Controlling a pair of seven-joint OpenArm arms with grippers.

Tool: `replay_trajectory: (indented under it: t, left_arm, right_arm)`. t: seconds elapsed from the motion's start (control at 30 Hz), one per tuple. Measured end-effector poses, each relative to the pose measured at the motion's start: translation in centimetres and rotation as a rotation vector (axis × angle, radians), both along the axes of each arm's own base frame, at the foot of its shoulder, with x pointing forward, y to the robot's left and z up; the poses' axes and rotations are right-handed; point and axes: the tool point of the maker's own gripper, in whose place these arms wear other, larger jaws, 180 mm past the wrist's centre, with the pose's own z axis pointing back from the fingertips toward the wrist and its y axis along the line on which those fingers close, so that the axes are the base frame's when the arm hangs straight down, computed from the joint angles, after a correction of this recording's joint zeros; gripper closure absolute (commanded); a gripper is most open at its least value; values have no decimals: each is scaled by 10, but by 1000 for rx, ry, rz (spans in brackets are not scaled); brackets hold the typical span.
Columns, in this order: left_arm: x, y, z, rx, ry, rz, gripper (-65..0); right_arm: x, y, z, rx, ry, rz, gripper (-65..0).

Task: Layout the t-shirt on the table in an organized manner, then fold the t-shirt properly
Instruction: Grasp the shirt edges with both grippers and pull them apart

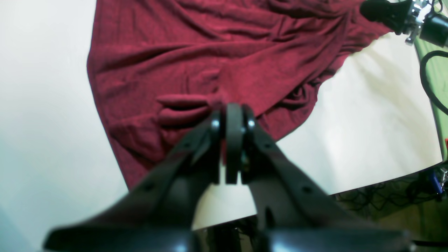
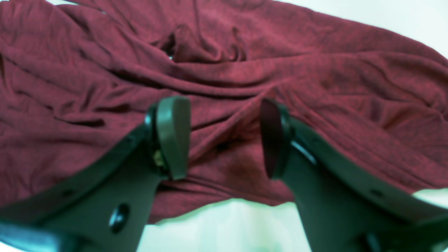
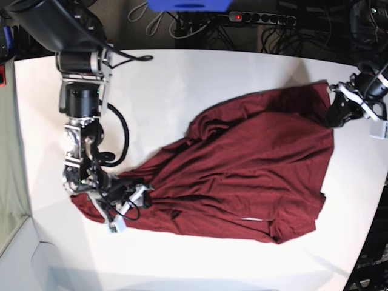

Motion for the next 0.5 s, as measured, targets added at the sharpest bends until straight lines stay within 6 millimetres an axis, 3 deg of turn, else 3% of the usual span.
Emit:
replay_trajectory:
  t: [0.3, 0.43, 0.5]
  left_arm:
    - [0, 0, 0, 0, -2, 0, -3]
    - [0, 0, 0, 0, -1, 0, -3]
    - [0, 0, 0, 0, -1, 0, -3]
  right_arm:
    - [-21, 17, -41, 49, 91, 4, -325]
    - [-22, 18, -42, 59, 80, -1, -315]
    - [-20, 22, -40, 70, 69, -2, -264]
